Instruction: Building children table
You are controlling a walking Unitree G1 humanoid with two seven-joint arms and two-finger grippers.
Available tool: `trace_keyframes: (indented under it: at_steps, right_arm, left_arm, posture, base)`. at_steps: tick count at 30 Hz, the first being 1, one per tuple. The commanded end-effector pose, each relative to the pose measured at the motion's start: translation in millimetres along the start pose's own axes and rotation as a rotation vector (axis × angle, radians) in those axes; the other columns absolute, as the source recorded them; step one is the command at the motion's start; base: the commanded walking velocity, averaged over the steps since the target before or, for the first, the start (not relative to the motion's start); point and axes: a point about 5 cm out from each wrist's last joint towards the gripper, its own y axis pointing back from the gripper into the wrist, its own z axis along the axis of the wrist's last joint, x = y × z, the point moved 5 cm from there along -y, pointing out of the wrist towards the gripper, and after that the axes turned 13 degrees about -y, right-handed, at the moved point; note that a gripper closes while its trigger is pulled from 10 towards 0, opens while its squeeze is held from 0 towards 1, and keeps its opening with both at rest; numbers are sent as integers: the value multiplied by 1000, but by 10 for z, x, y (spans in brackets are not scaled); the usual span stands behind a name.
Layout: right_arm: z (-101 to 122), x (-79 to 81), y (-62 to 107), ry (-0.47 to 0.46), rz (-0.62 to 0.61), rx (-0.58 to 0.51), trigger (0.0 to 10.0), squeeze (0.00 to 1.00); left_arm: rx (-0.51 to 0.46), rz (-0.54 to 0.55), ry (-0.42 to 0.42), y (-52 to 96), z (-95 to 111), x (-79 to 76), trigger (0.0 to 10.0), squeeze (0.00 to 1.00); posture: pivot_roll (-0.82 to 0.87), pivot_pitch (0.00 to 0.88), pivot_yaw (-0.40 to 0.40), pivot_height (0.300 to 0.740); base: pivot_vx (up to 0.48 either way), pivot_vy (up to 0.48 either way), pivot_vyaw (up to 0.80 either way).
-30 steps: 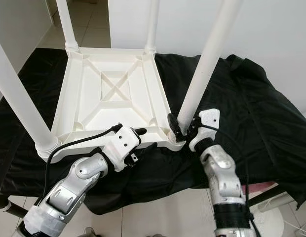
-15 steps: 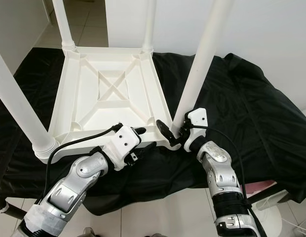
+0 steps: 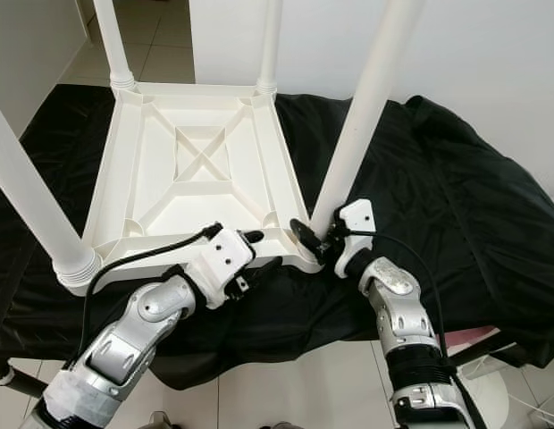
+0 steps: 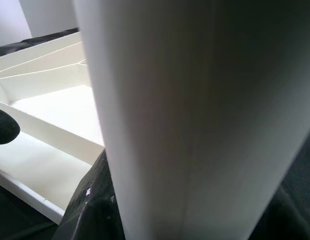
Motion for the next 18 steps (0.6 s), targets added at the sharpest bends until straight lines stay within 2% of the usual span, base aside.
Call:
trace_keyframes:
  at_steps: [1, 5, 6, 9, 18]
  right_arm:
    - [-49, -1, 8, -4, 0, 20, 10000, 0]
    - [9, -48, 31, -6, -52, -23, 10000, 0]
    - [61, -97, 51, -26, -117, -71, 10000, 0]
    - [85, -136, 66, -24, -173, -92, 10000, 0]
    - [198, -127, 90, -53, -281, -187, 10000, 0]
  left_arm:
    - [-2, -6, -2, 0, 3, -31, 10000, 0]
    - [-1, -9, -3, 0, 3, -41, 10000, 0]
    - [-1, -11, -3, 1, 2, -50, 10000, 0]
    - [0, -12, -3, 2, 0, -54, 10000, 0]
    - [-4, -20, -5, -8, 3, -76, 10000, 0]
  posture:
    - [17, 97, -96, 740]
    - [14, 98, -95, 740]
    - [14, 98, -96, 740]
    - [13, 97, -96, 740]
    - [9, 92, -95, 740]
  base:
    - [0, 0, 0]
    - [0, 0, 0]
    - [0, 0, 0]
    - [0, 0, 0]
    - [0, 0, 0]
